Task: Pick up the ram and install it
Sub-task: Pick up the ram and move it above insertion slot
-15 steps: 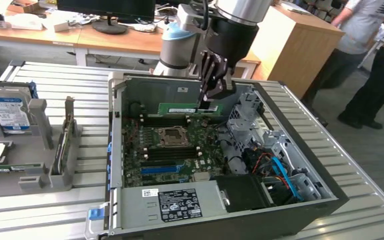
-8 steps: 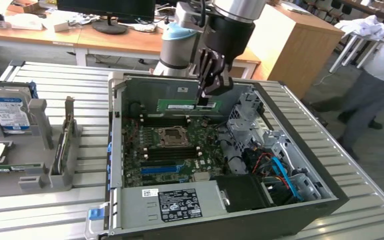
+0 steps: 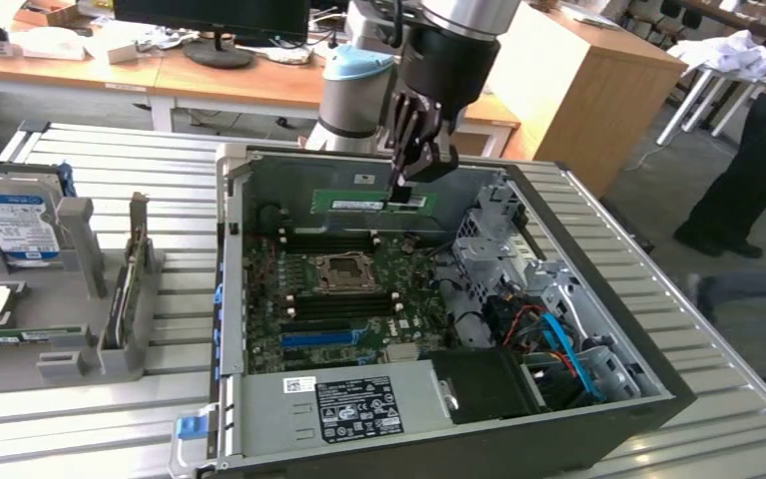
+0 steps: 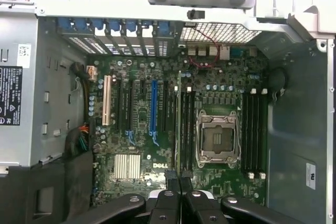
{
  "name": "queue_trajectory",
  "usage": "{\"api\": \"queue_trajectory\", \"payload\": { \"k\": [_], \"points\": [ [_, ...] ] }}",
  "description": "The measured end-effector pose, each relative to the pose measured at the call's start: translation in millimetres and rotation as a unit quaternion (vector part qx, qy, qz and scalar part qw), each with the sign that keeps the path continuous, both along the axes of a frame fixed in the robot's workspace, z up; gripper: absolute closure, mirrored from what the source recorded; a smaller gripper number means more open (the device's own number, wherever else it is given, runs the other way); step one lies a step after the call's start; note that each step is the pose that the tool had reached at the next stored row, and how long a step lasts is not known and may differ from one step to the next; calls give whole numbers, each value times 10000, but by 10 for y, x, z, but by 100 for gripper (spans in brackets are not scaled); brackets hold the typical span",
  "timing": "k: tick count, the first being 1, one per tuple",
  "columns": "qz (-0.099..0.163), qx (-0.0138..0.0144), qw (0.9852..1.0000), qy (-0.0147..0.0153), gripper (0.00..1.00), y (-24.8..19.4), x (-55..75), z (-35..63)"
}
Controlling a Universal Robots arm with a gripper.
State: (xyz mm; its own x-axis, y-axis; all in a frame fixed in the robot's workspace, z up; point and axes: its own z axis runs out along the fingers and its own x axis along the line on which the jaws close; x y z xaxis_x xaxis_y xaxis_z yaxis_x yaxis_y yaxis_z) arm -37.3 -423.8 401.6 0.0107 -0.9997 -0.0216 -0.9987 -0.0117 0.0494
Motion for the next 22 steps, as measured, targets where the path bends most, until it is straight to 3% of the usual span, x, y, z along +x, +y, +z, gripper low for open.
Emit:
{"api": "queue_trajectory", "payload": {
  "k": [11,22],
  "points": [
    [-17,0,10000,0,88,182,0,-18],
    [-17,3,10000,0,88,206,1,-22]
  ]
}}
